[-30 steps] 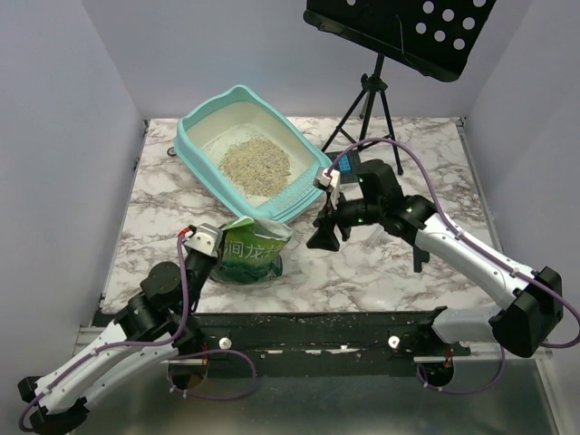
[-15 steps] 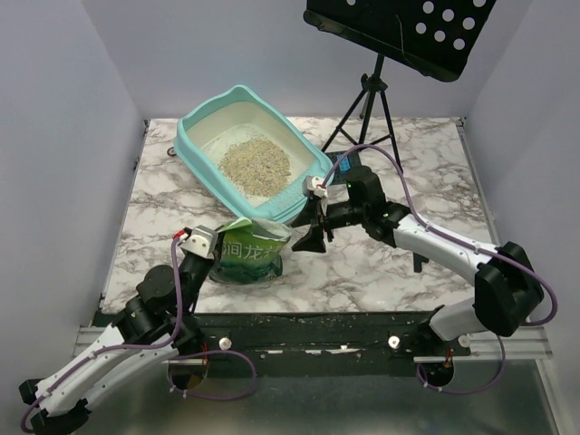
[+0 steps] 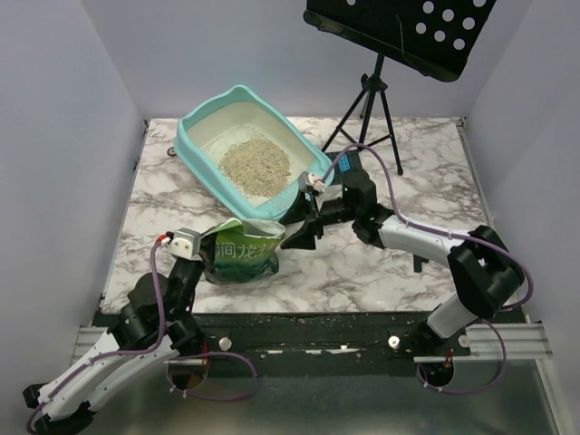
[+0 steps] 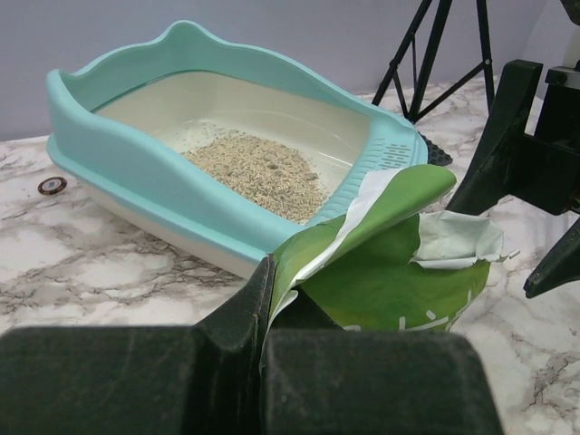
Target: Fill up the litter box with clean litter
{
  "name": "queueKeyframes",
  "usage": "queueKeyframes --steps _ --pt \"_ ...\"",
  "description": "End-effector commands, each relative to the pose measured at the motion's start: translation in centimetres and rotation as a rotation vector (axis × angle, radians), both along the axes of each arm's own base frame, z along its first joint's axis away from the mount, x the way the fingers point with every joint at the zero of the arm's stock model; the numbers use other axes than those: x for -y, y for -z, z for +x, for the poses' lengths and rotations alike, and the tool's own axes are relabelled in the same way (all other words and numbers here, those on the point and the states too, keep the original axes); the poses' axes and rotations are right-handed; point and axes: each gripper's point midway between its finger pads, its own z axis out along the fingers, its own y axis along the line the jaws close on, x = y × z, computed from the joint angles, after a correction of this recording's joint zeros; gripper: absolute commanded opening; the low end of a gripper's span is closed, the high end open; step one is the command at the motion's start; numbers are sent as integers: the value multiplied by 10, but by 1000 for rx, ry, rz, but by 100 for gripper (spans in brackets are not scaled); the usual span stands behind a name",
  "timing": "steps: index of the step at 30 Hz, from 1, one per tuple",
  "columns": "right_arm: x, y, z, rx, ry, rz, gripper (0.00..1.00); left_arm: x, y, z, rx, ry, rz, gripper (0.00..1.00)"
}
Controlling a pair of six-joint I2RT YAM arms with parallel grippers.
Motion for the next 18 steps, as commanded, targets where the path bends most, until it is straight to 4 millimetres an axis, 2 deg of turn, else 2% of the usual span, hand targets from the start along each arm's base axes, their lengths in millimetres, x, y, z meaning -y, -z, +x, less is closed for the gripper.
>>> queueKeyframes --steps 1,6,11,16,18 --pt "-8 -6 -11 -1 -69 57 73 -23 -24 2 40 -112 -179 0" --pt "-17 -6 -12 -27 -83 95 69 -26 -22 1 44 -126 -215 0" --pt "-26 -10 -8 -70 -102 146 58 -26 -19 2 40 -129 -195 0" --pt "-34 -14 -3 -90 -106 193 36 -26 -17 3 43 -130 -176 0" --pt "-34 -21 -1 -69 -77 229 12 -25 -18 2 46 -126 -177 0"
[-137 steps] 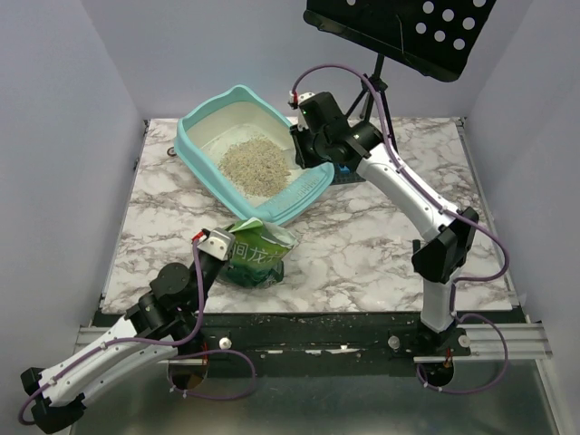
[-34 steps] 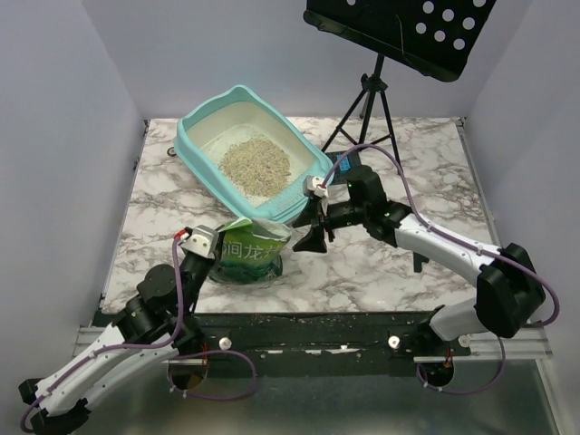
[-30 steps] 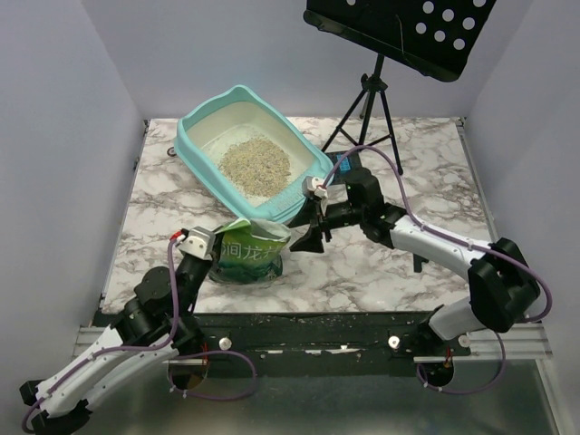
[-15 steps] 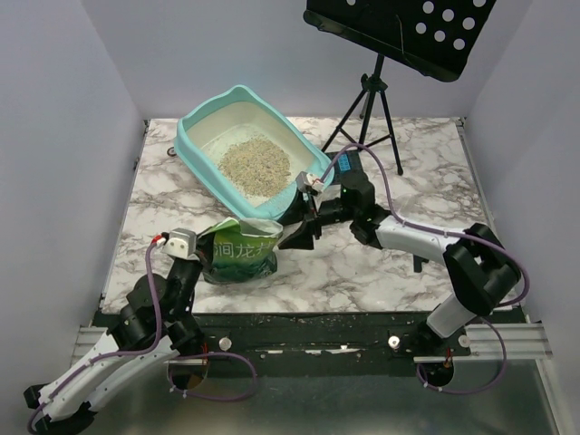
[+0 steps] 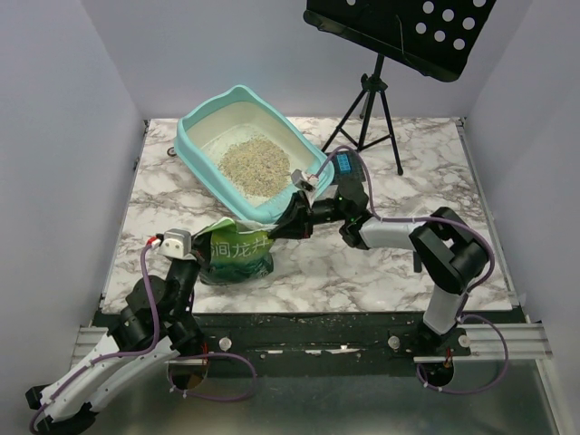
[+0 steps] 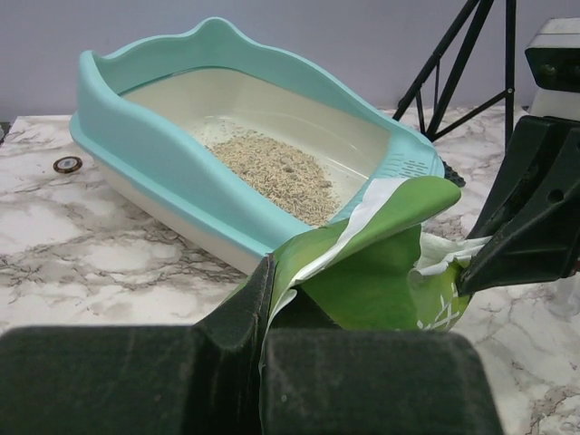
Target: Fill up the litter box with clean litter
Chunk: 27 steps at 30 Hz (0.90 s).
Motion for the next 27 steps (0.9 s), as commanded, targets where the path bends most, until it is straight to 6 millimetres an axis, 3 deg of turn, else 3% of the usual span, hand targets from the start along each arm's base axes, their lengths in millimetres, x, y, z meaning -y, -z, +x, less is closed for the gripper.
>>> queueKeyframes --steps 1,5,9,14,18,22,25,27 --pt "-5 -31 -1 81 15 124 2 -8 -21 0 64 -34 -82 0" --pt "6 -50 -2 153 90 160 1 15 -25 -4 78 88 -77 0" --pt "26 -64 -1 191 147 130 0 44 -46 -10 80 230 -80 0" --pt "71 -68 6 207 261 81 0 77 -65 -7 78 339 -55 0" --pt "98 -51 8 211 377 -23 0 107 -55 -2 50 418 -81 0" --pt "125 -23 4 175 484 -83 0 125 -26 -2 23 478 -125 0" --pt "136 -7 2 135 540 -106 0 131 -9 -8 34 520 -178 12" --pt "141 -2 3 102 578 -127 0 133 -8 -14 44 557 -220 25"
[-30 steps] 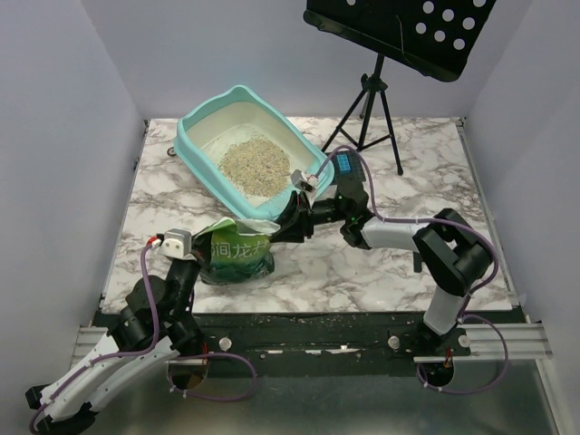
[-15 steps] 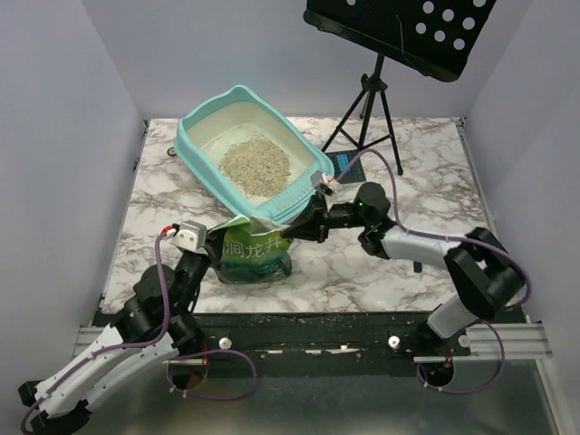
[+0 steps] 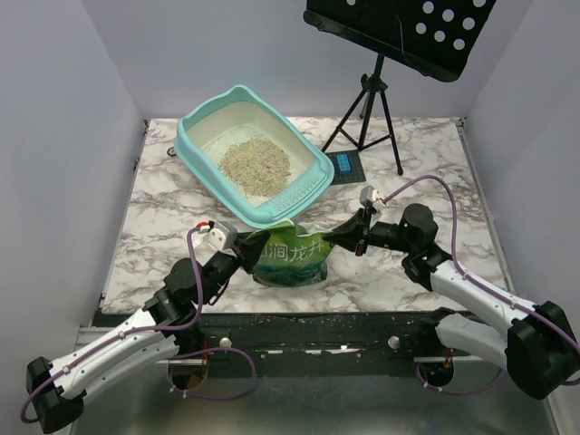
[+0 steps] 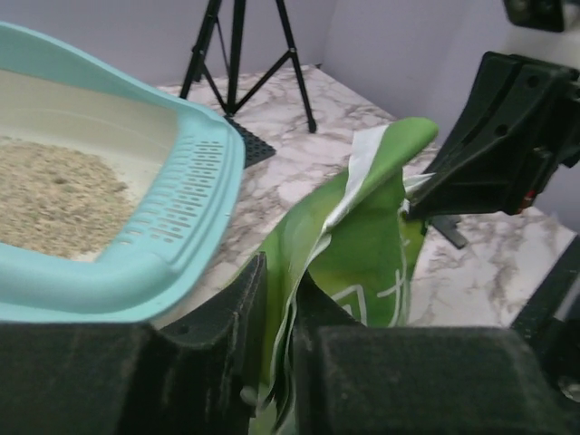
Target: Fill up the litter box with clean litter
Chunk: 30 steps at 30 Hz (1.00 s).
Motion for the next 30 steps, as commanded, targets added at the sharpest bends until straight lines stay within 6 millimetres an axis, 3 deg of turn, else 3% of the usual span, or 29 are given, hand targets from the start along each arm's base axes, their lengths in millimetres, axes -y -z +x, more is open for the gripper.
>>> queueKeyframes --steps 1,4,9,19,30 --pt "16 18 12 -53 144 -39 0 11 -17 -18 42 118 -179 32" --pt "24 16 12 -63 200 -38 0 16 -9 -28 18 174 -200 49" --pt "32 9 7 -64 234 -32 0 18 10 -30 -8 188 -209 64" --pt "40 14 8 -145 309 -24 0 5 40 -6 -19 38 -134 69" --pt "59 14 -3 -185 388 -31 0 -3 35 -6 15 17 -119 70"
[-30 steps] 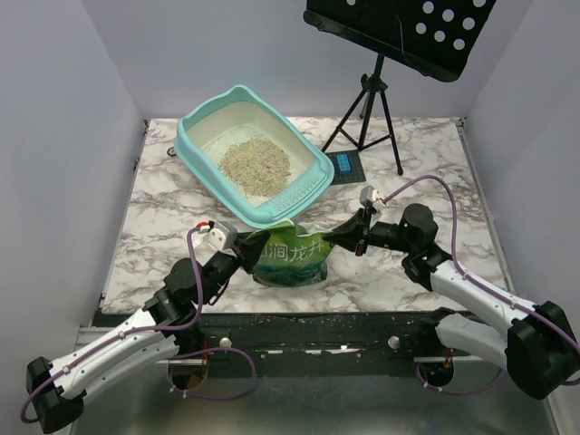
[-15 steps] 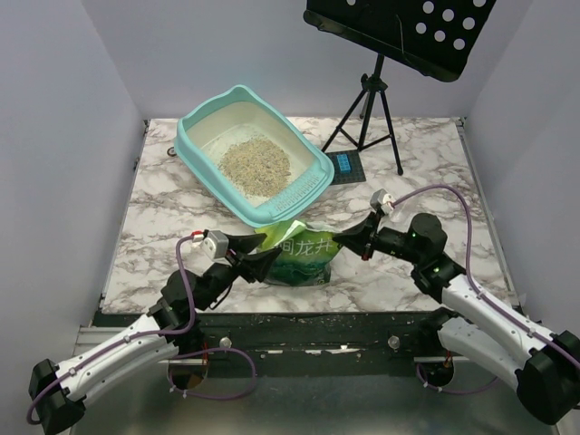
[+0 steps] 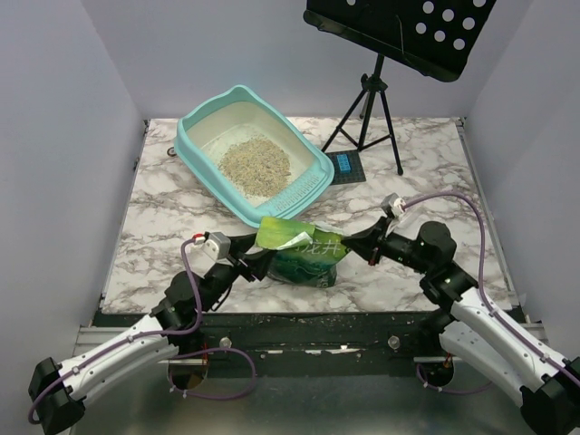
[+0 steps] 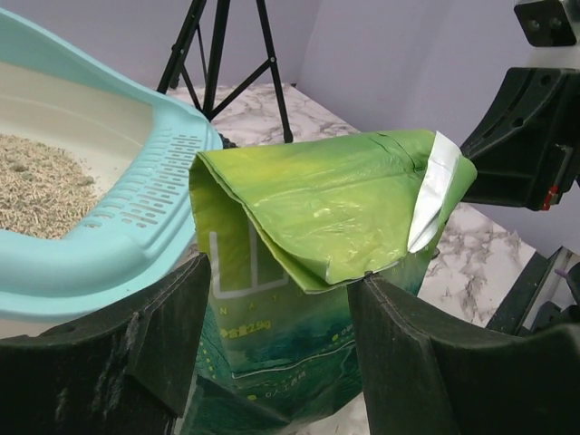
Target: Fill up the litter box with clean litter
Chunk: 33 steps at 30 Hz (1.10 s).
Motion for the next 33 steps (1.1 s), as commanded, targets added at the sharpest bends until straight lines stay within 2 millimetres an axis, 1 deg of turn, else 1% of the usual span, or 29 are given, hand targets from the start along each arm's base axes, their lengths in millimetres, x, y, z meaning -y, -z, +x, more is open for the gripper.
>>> queueKeyframes --steps 1,3,5,7,9,11,15,18,20,22,26,29,32,33 --pt "10 2 -4 -27 48 0 0 -7 1 3 17 -34 9 71" --pt "8 2 -9 -34 22 4 0 -2 3 3 24 -16 22 71" --pt "8 3 -14 -60 10 3 0 8 8 1 25 31 44 72" --pt "10 2 -16 -73 20 4 0 21 11 -6 26 109 58 72" --pt "14 0 -19 -72 31 10 0 30 11 -15 34 185 40 72" --pt "17 2 -24 -82 35 2 0 34 8 -22 39 224 24 72" --pt "25 -1 -27 -79 71 -4 0 34 -5 -36 48 288 -22 72" --pt "32 -1 -25 -69 109 -14 0 29 -21 -46 52 314 -77 72" --pt "34 0 -25 -75 120 -24 0 27 -27 -51 49 326 -93 73" --pt "34 2 -25 -92 126 -23 0 24 -27 -52 34 320 -98 73" --pt "38 3 -23 -101 159 -25 0 26 -23 -55 12 338 -103 73" --pt "41 -1 -22 -82 175 -18 0 28 -21 -57 14 356 -108 72" --pt "40 -5 -26 -71 155 -23 0 31 -8 -51 25 336 -55 72" --pt "39 -5 -27 -72 144 -24 0 32 -9 -49 33 332 -43 72"
